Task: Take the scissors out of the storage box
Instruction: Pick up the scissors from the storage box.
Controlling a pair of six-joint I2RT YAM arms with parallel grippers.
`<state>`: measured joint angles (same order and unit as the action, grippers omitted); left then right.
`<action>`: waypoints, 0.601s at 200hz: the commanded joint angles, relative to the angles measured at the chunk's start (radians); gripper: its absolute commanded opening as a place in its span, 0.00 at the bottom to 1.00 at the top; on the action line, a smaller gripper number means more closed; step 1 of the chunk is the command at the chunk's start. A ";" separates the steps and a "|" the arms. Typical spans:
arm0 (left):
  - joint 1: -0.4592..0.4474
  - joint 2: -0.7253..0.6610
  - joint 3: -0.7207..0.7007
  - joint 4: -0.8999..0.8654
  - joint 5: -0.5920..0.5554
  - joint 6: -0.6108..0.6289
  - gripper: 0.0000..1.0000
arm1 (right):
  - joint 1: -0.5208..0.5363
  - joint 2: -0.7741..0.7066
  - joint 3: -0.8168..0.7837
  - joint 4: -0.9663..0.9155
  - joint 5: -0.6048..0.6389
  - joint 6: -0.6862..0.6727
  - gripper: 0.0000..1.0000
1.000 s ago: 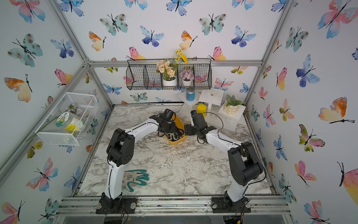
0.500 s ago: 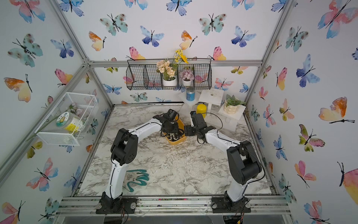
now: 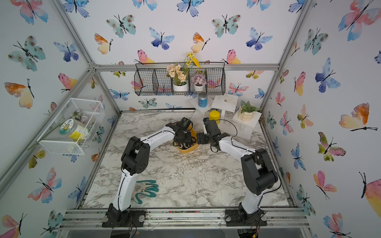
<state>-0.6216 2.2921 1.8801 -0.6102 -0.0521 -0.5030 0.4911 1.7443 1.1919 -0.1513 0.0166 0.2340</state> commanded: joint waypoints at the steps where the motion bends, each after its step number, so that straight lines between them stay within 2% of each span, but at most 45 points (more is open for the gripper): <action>1: 0.025 0.109 -0.023 -0.165 -0.162 0.027 0.26 | -0.006 0.015 0.050 -0.026 -0.033 -0.013 0.85; 30: 0.045 0.076 -0.070 -0.142 -0.178 0.054 0.18 | -0.009 0.017 0.072 -0.035 -0.034 -0.019 0.85; 75: 0.046 0.092 0.001 -0.142 -0.181 0.100 0.00 | -0.011 0.031 0.092 -0.045 -0.055 -0.015 0.85; 120: 0.065 0.035 0.043 -0.108 -0.208 0.149 0.00 | -0.011 0.033 0.120 -0.060 -0.065 -0.013 0.85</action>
<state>-0.5999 2.3157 1.9289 -0.6521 -0.1726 -0.4038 0.4839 1.7638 1.2716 -0.1829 -0.0189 0.2241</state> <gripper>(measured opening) 0.092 0.852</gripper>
